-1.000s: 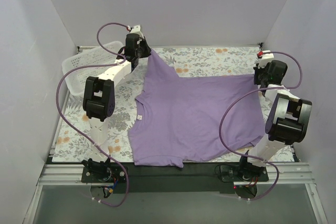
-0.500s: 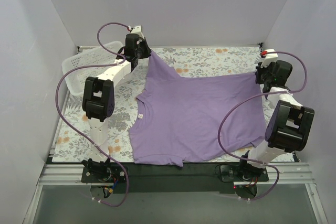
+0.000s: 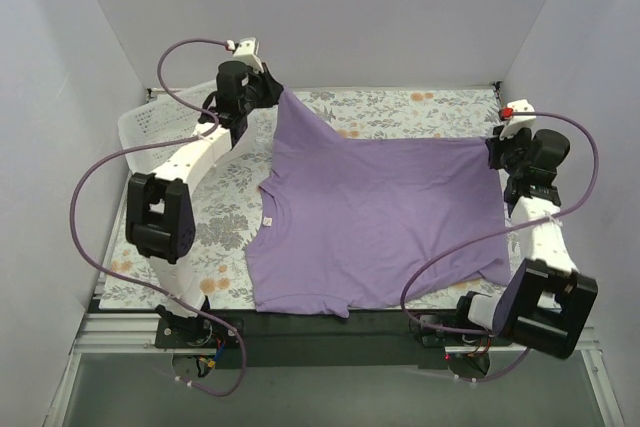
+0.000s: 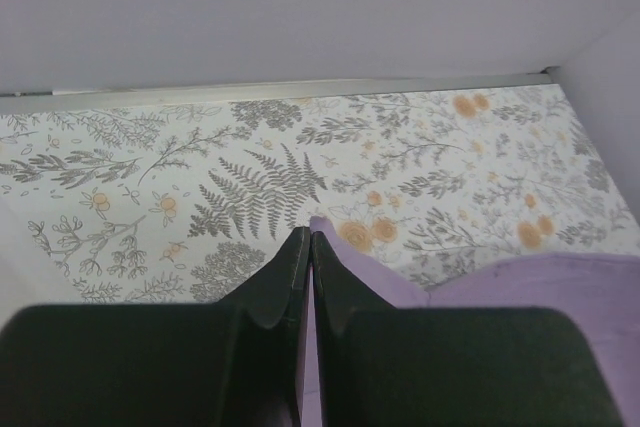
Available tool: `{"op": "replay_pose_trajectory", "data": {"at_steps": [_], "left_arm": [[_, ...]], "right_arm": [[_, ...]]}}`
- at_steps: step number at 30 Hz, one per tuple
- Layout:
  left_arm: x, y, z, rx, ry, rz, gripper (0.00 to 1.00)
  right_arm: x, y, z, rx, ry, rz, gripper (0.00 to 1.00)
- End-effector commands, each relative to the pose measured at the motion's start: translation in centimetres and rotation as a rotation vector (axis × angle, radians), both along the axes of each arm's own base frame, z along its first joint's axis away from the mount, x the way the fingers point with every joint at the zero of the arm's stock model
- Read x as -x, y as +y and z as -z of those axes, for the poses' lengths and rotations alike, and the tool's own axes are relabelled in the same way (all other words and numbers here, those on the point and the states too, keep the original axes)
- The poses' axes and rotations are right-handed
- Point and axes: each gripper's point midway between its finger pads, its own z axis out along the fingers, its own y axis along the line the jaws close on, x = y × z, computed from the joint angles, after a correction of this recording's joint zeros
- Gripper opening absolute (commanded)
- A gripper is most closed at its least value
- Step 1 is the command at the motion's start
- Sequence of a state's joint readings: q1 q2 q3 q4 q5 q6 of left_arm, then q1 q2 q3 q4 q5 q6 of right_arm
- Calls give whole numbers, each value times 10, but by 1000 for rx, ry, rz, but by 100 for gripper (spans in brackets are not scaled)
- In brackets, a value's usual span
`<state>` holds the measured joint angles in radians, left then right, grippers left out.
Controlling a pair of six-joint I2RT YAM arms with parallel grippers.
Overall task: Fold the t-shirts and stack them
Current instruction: Flatten the tshirt out
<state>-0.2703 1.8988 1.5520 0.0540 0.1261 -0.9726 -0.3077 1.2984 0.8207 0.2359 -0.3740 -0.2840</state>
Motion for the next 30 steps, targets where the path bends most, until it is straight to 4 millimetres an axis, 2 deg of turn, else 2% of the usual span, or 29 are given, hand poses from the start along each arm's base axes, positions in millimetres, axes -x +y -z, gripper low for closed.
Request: {"op": "replay_pose_trajectory", "data": {"at_steps": [1, 2, 3, 4, 5, 6, 7, 8, 9, 10, 11, 12, 13, 15, 16, 17, 19, 20, 22, 23, 25, 26, 28, 29, 30], "left_arm": [[42, 4, -105, 70, -224, 56, 0], [64, 7, -143, 101, -303, 67, 0], [77, 9, -153, 109, -323, 74, 0], [92, 8, -171, 123, -363, 98, 0], [119, 14, -210, 146, -447, 108, 0], [134, 16, -231, 163, -491, 118, 0], [151, 19, -254, 176, -541, 128, 0], [181, 24, -287, 195, -617, 140, 0], [198, 27, -308, 219, -660, 149, 0], [219, 32, -338, 238, -727, 155, 0], [249, 38, -367, 255, -797, 173, 0], [268, 42, -385, 267, -841, 180, 0], [299, 49, -421, 293, -926, 191, 0], [340, 59, -454, 315, -1012, 204, 0], [372, 68, -482, 336, -1091, 211, 0], [389, 73, -492, 346, -1123, 210, 0], [422, 84, -510, 368, -1191, 204, 0], [437, 89, -518, 380, -1221, 202, 0], [452, 93, -522, 392, -1245, 202, 0], [454, 94, -524, 393, -1251, 203, 0], [453, 93, -522, 390, -1246, 203, 0], [449, 93, -521, 383, -1243, 198, 0], [425, 90, -512, 363, -1205, 173, 0], [415, 88, -508, 353, -1186, 164, 0], [397, 84, -498, 329, -1156, 155, 0]], "right_arm": [[33, 24, -50, 64, -108, -112, 1], [46, 29, -85, 101, -182, -125, 1], [55, 33, -100, 117, -205, -140, 1], [64, 38, -112, 133, -215, -159, 1], [78, 43, -134, 154, -255, -165, 1], [89, 46, -169, 185, -312, -161, 1], [98, 47, -193, 207, -357, -152, 1], [111, 50, -218, 228, -409, -140, 1], [131, 55, -274, 270, -520, -124, 1], [142, 54, -294, 261, -538, -92, 1], [153, 56, -322, 266, -585, -70, 1], [164, 57, -345, 268, -624, -50, 1], [195, 62, -393, 281, -723, -9, 1], [211, 62, -426, 278, -778, 23, 1], [244, 67, -463, 288, -870, 63, 1], [245, 63, -474, 287, -885, 88, 1], [277, 62, -510, 287, -990, 150, 1], [288, 62, -521, 283, -1026, 167, 1], [300, 55, -536, 273, -1071, 212, 1], [314, 55, -545, 279, -1109, 229, 1], [321, 50, -551, 300, -1136, 267, 1], [318, 48, -550, 306, -1130, 273, 1], [310, 43, -545, 315, -1112, 289, 1], [302, 40, -541, 316, -1095, 291, 1], [281, 36, -527, 316, -1039, 287, 1]]}}
